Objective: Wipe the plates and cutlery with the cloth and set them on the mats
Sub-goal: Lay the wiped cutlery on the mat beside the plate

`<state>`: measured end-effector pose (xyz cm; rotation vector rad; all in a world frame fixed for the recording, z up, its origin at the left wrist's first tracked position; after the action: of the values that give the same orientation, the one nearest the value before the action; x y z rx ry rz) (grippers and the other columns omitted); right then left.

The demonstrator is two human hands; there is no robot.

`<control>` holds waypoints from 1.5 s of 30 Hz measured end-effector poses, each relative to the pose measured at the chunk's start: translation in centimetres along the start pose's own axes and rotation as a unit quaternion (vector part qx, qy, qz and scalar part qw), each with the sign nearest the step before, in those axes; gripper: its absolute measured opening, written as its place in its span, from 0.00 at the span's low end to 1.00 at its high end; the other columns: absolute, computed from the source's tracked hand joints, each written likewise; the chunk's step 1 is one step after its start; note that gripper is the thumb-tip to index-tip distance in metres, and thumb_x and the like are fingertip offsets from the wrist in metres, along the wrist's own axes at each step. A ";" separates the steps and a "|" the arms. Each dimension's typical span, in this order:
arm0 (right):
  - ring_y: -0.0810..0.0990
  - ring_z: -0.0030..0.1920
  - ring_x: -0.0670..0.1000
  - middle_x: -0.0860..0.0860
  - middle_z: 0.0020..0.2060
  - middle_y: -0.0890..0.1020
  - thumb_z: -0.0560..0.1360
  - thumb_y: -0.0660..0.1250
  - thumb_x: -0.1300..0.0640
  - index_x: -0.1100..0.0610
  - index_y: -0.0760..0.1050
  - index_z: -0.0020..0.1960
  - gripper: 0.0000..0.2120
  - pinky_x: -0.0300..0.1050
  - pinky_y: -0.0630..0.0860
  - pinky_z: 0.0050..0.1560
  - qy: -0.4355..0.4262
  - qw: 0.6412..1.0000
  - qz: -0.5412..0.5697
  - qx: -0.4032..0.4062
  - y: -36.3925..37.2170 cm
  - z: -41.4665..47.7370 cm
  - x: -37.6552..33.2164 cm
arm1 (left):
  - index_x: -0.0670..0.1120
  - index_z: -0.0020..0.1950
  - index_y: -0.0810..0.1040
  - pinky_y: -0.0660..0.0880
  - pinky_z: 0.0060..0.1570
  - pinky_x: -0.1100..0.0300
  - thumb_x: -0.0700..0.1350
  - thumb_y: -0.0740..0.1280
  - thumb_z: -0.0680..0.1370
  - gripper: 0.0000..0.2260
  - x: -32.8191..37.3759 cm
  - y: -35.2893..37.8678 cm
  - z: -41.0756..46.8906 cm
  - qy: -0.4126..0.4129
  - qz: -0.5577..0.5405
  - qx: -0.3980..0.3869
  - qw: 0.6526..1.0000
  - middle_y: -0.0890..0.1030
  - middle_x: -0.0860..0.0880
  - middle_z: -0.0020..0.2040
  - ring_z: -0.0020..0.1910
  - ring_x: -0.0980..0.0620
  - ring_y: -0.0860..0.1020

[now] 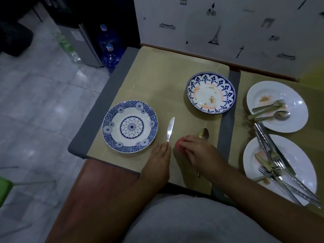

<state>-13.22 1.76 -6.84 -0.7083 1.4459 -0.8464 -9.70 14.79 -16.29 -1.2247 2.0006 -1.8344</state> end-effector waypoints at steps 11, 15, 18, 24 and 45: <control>0.79 0.53 0.56 0.55 0.52 0.82 0.70 0.70 0.70 0.60 0.82 0.48 0.09 0.50 0.77 0.54 0.020 1.000 -0.006 0.023 -1.0 -0.7 0.2 | 0.40 0.82 0.50 0.42 0.79 0.54 0.33 0.59 0.77 0.34 0.0 -0.9 -0.1 0.019 0.000 -0.008 1.000 0.49 0.42 0.83 0.82 0.42 0.48; 0.77 0.61 0.55 0.54 0.60 0.80 0.74 0.69 0.67 0.58 0.80 0.59 0.15 0.48 0.72 0.63 0.068 0.996 0.012 0.053 -3.0 -2.6 1.8 | 0.37 0.79 0.62 0.51 0.77 0.51 0.33 0.66 0.77 0.30 2.3 -1.7 0.0 0.050 -0.038 0.049 0.997 0.62 0.39 0.80 0.79 0.38 0.59; 0.77 0.61 0.52 0.53 0.62 0.79 0.74 0.69 0.65 0.57 0.79 0.62 0.16 0.43 0.71 0.62 0.105 0.991 -0.003 0.080 -5.8 -5.1 3.1 | 0.38 0.77 0.67 0.51 0.75 0.57 0.34 0.67 0.78 0.27 6.4 -2.6 0.8 0.095 -0.067 0.064 0.991 0.67 0.40 0.78 0.78 0.41 0.64; 0.80 0.52 0.53 0.54 0.54 0.83 0.68 0.72 0.71 0.59 0.83 0.53 0.16 0.25 0.61 0.60 0.184 0.973 -0.028 0.137 -10.4 -11.6 7.5 | 0.38 0.60 0.82 0.76 0.62 0.53 0.36 0.69 0.76 0.13 14.6 -0.8 3.2 0.201 -0.082 0.005 0.976 0.84 0.40 0.58 0.56 0.41 0.82; 0.78 0.55 0.46 0.48 0.58 0.81 0.76 0.66 0.63 0.53 0.78 0.64 0.17 0.44 0.77 0.58 0.350 0.902 0.060 0.245 -15.2 -25.3 16.4 | 0.47 0.50 0.81 0.75 0.41 0.66 0.46 0.69 0.80 0.04 26.8 3.5 6.7 -0.013 -0.125 -0.177 0.976 0.81 0.49 0.49 0.43 0.56 0.77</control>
<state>-40.36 -18.12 -3.69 0.0967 1.7684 -1.3851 -24.60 -7.99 -10.37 -1.6557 2.3199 -1.5889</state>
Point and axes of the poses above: each hand's wrist, its own z-axis towards the middle knuckle, its own y-axis out of the palm, x = y × z, the point moved 7 cm from there along z, towards the middle knuckle
